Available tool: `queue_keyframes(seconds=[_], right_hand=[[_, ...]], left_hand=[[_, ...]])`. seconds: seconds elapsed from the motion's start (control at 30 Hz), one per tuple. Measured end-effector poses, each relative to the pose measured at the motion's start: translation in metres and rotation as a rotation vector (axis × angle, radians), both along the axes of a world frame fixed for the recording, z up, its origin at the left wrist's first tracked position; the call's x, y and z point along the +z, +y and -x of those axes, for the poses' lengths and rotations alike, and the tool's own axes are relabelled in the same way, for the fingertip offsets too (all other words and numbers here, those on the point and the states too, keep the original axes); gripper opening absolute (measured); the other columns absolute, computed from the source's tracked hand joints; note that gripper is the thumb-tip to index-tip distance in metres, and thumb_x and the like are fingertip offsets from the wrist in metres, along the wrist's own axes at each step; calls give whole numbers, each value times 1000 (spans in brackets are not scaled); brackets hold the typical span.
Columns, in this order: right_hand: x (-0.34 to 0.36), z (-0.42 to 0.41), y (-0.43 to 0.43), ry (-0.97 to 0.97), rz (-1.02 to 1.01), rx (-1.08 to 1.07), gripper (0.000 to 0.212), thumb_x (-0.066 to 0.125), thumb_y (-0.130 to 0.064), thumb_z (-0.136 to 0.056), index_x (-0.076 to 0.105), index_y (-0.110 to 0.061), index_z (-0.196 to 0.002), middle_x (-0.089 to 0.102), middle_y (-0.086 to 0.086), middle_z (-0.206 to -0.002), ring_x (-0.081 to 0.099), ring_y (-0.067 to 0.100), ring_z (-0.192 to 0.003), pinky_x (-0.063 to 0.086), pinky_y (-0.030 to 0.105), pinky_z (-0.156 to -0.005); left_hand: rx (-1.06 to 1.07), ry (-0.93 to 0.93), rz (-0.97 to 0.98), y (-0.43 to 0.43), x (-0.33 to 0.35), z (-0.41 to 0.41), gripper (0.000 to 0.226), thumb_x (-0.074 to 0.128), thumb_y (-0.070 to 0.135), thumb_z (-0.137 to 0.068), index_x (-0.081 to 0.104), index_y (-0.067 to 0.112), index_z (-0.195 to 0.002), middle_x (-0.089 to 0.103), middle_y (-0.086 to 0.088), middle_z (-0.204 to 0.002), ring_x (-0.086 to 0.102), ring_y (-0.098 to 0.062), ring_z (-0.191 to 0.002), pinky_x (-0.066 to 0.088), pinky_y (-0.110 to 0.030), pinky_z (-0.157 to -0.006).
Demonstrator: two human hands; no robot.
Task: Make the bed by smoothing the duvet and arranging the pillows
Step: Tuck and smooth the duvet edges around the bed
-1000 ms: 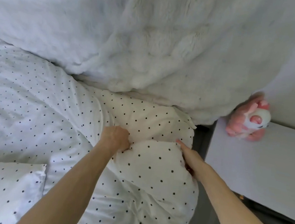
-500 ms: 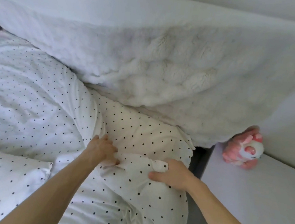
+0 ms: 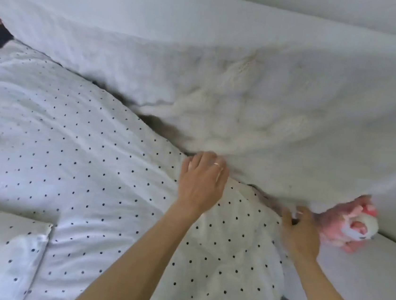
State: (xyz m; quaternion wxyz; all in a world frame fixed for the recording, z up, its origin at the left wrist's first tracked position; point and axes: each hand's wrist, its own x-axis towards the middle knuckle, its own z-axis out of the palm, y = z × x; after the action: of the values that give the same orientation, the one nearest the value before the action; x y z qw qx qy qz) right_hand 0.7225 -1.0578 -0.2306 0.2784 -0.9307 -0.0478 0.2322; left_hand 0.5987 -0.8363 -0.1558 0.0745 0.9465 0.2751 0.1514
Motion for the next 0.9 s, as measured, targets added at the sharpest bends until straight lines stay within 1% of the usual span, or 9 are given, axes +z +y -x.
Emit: queue_keyframes(seconds=[0.13,0.2,0.3,0.4,0.5,0.6,0.73,0.8,0.9], right_hand=[[-22,42,0,138,-8,48,76,49,-68,-91,36,-23,-151,46,6,-152,43,32,-138,37,47,-114],[-31,47,0,383,-100,-158,97,57,-72,-85,24,-16,-157,38,9,-157,39,32,-142,33,46,-117],[-45,43,-1,652,-234,-471,141,61,-96,-51,16,-18,-160,38,10,-158,43,32,-139,35,45,-117],[-43,42,3,608,-278,-498,101,67,-68,-81,32,-5,-153,49,16,-148,52,34,-130,42,37,-101],[-18,38,18,233,-321,-439,63,63,-54,-92,46,-18,-140,61,7,-131,58,31,-119,46,38,-97],[30,29,37,-2,-468,-324,34,64,-47,-94,52,-25,-117,66,-9,-103,64,11,-97,50,30,-81],[95,-6,55,-311,-609,-238,31,68,-39,-93,46,-18,-90,53,-14,-72,54,-6,-65,40,12,-59],[89,-25,54,-408,-592,-321,34,67,-40,-94,47,-13,-95,50,-15,-73,50,1,-67,36,17,-61],[38,-30,48,-268,-348,-278,40,62,-47,-95,51,-11,-110,56,-11,-86,47,8,-83,35,23,-79]], left_hand=[[119,413,273,6,-59,66,47,39,47,-101,39,33,-146,28,2,-160,25,-21,-148,14,-51,-122],[124,448,282,18,-66,76,51,37,50,-101,31,38,-150,21,5,-163,17,-19,-150,11,-52,-122],[87,379,208,32,-64,52,58,33,55,-101,26,33,-155,19,2,-165,15,-20,-152,10,-49,-123],[-4,491,203,47,-68,9,69,28,62,-99,17,29,-158,15,5,-166,2,-16,-154,-3,-49,-124],[-183,777,88,61,-68,-9,56,29,57,-101,40,30,-149,51,2,-146,34,-20,-143,15,-45,-119],[-55,385,80,72,-43,-8,38,35,46,-103,60,25,-123,68,-1,-112,60,-27,-109,37,-40,-91],[312,-442,134,79,22,-43,28,46,37,-101,63,15,-96,62,-2,-91,53,-24,-91,31,-35,-83],[247,-441,-11,70,21,-75,27,50,38,-99,66,17,-97,60,-3,-93,51,-24,-90,30,-35,-85],[214,-63,6,63,-52,-91,32,46,46,-100,67,25,-112,59,-3,-116,51,-25,-109,31,-48,-104]])
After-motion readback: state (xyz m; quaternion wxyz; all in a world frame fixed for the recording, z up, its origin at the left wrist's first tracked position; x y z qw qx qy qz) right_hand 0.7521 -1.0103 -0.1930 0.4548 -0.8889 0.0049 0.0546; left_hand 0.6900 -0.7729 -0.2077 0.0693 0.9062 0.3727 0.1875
